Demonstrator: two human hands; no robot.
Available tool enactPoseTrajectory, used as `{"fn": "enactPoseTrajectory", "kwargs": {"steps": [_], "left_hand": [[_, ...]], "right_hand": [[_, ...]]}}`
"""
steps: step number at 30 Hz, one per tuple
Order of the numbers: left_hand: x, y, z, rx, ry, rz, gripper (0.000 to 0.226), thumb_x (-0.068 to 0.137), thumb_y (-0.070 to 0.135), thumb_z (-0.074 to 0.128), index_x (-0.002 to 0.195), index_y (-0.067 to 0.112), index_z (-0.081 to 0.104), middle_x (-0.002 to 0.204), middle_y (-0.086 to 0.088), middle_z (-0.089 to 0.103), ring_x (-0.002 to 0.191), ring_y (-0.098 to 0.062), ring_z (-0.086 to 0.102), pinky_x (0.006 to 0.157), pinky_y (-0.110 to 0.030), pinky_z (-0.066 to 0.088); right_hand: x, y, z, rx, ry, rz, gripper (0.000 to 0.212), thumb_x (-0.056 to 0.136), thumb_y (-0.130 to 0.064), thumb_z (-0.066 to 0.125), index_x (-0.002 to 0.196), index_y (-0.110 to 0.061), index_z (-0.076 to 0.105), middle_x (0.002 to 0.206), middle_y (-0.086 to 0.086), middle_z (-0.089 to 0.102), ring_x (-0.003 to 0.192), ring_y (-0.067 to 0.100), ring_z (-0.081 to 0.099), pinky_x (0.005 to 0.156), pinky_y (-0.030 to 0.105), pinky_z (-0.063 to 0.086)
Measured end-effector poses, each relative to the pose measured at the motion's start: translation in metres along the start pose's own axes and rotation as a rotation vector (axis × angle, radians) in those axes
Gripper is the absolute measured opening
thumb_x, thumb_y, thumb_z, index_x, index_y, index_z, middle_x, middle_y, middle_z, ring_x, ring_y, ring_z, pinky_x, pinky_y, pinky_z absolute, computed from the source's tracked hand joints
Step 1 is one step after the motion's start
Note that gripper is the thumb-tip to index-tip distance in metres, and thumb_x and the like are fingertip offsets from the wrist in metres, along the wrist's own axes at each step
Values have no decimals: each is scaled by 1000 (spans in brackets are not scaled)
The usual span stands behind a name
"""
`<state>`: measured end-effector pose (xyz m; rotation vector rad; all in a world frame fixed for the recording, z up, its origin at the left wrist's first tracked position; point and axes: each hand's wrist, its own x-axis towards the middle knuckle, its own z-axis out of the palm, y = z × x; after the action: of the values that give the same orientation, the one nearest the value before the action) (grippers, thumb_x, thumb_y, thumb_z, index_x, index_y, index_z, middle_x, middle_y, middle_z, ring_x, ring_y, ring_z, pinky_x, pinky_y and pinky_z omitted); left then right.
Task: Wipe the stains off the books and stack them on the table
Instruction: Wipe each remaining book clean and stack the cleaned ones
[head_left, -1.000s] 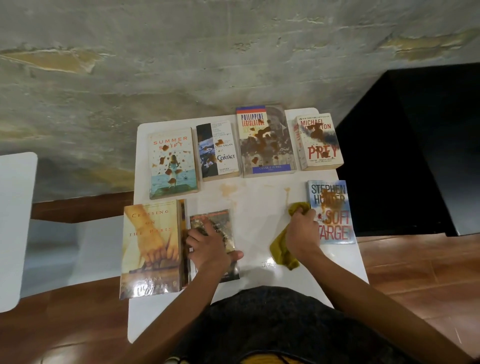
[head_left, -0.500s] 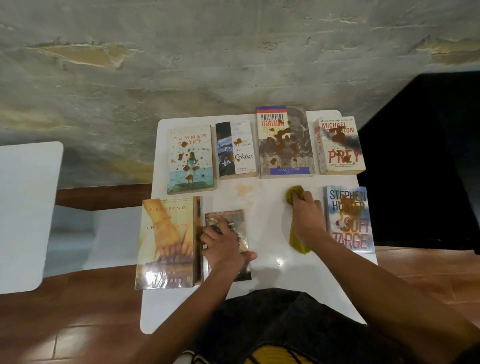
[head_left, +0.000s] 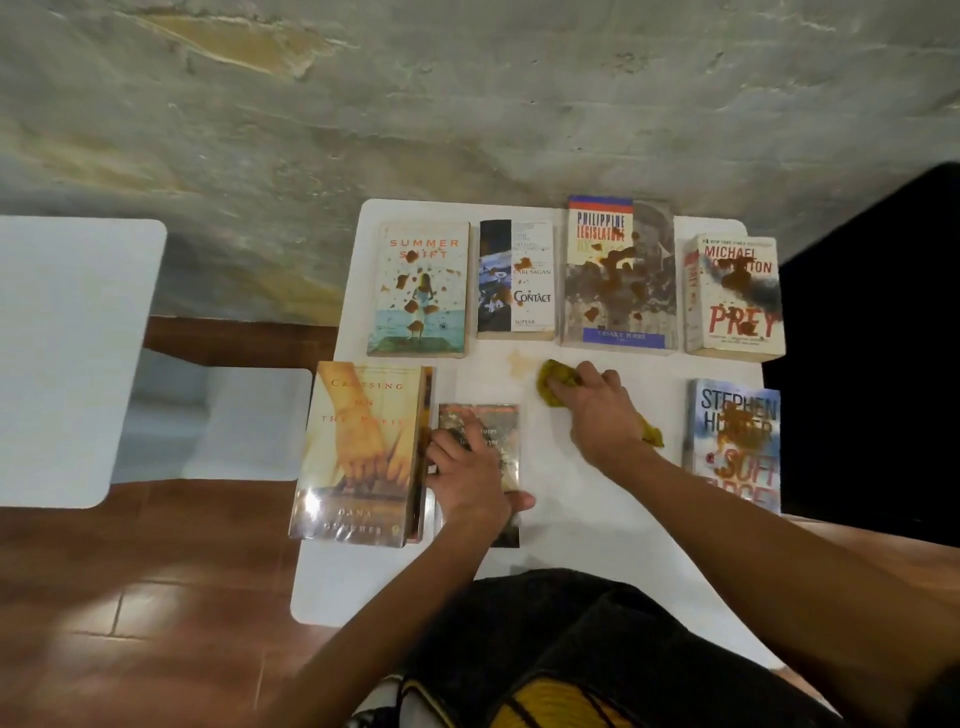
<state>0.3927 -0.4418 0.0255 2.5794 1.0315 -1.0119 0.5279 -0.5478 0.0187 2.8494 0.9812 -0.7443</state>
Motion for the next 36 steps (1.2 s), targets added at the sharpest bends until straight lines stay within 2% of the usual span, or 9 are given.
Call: {"fn": "enactPoseTrajectory", "kwargs": {"steps": [5,10,17,21,29,33,36], "left_hand": [[1,0,0,23,-8,5,145,63,80,72,155,9,-15,148,-30,15,134,-40,29,101,-45,47],[2,0,0,50,1,0,144,63,83,69,154,9,-13,147,-29,15,132,-39,31,100,-44,48],[5,-2,0,41,-7,8,141,63,83,68,153,8,-11,147,-30,14,134,-41,28,102,-47,45],[5,-4,2,29,-13,11,141,64,83,68,154,9,-11,147,-29,15,135,-41,28,103,-47,44],[5,-2,0,17,-27,14,143,63,82,70,154,8,-12,148,-30,16,136,-42,27,104,-48,44],[4,0,-2,3,-25,15,143,63,80,73,153,8,-11,148,-30,16,136,-42,27,105,-49,43],[5,2,-5,-25,-28,8,144,62,76,77,153,8,-10,147,-31,15,136,-42,27,106,-49,42]], "right_hand": [[18,-43,-10,-114,-6,-175,70,83,-3,65,145,-25,41,138,10,38,119,36,42,95,44,46],[33,-64,-16,-190,-23,-202,71,84,-4,67,146,-22,38,139,13,36,120,36,43,93,41,48],[30,-48,-18,-232,-56,-43,71,82,-3,69,144,-11,35,132,16,40,105,36,51,84,39,51],[18,-25,-14,-229,-76,2,74,81,-11,75,143,-11,34,134,16,39,108,34,52,88,38,52],[-12,32,-8,-205,-96,160,76,87,-15,68,149,-12,25,136,15,35,108,36,52,88,39,50],[-14,34,-7,-158,-70,219,67,91,-14,60,149,-12,27,137,16,36,110,37,51,89,40,49],[-11,25,-5,-144,-48,193,68,88,-11,62,148,-14,30,136,15,37,109,36,50,92,40,49]]}}
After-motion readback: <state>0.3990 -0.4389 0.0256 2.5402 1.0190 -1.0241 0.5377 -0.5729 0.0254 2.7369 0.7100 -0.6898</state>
